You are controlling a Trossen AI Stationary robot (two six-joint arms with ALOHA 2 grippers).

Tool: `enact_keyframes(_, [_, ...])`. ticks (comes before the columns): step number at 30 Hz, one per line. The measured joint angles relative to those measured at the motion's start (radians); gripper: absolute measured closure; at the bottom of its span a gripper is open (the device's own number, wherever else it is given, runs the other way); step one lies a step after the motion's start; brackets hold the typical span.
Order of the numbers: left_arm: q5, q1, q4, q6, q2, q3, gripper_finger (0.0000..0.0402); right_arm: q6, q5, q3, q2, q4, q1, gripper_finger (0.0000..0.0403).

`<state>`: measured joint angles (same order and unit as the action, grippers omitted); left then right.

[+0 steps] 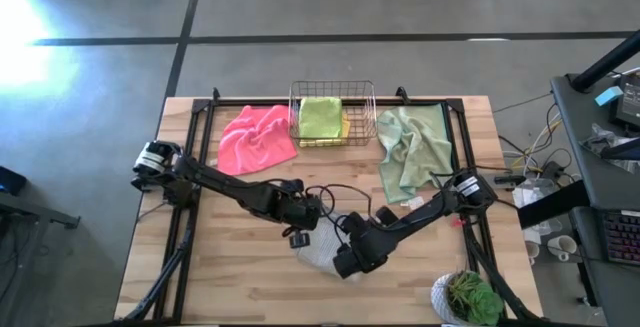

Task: Fold microfiber towels
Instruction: Fold the gray towel, then put the gray towel into the wire basket

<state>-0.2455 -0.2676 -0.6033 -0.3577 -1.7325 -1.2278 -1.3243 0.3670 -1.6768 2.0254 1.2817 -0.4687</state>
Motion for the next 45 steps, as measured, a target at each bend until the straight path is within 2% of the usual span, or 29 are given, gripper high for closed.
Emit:
enact_keyframes(4, [0.013, 0.000, -0.015, 0.006, 0.001, 0.000, 0.0310, -0.001, -0.008, -0.008, 0.000, 0.046, 0.003, 0.0285])
enact_keyframes(10, [0.085, 0.000, -0.064, -0.001, 0.001, -0.001, 0.0310, 0.020, 0.009, -0.052, -0.050, 0.223, -0.012, 0.0249])
enact_keyframes(17, [0.091, 0.000, -0.152, -0.004, 0.002, -0.003, 0.0310, -0.007, 0.076, 0.000, -0.194, 0.269, -0.072, 0.0247])
enact_keyframes(20, [0.094, 0.000, -0.194, -0.060, 0.002, -0.003, 0.0310, -0.056, 0.081, 0.062, -0.258, 0.255, -0.102, 0.0249])
enact_keyframes(24, [0.096, 0.000, -0.268, -0.109, 0.002, -0.003, 0.0310, -0.122, 0.076, 0.179, -0.346, 0.166, -0.148, 0.0250])
enact_keyframes(30, [0.103, 0.000, -0.371, -0.204, 0.009, -0.003, 0.0310, -0.139, 0.072, 0.389, -0.499, -0.080, -0.191, 0.0250])
enact_keyframes(35, [0.188, 0.005, -0.419, -0.290, 0.042, -0.003, 0.0310, -0.130, 0.069, 0.568, -0.622, -0.288, -0.199, 0.0250])
enact_keyframes(41, [0.214, 0.019, -0.418, -0.366, 0.162, -0.003, 0.0310, -0.064, 0.053, 0.744, -0.760, -0.540, -0.199, 0.0250])
enact_keyframes(45, [0.212, 0.038, -0.417, -0.394, 0.270, -0.003, 0.0310, -0.023, 0.053, 0.821, -0.824, -0.637, -0.199, 0.0250])
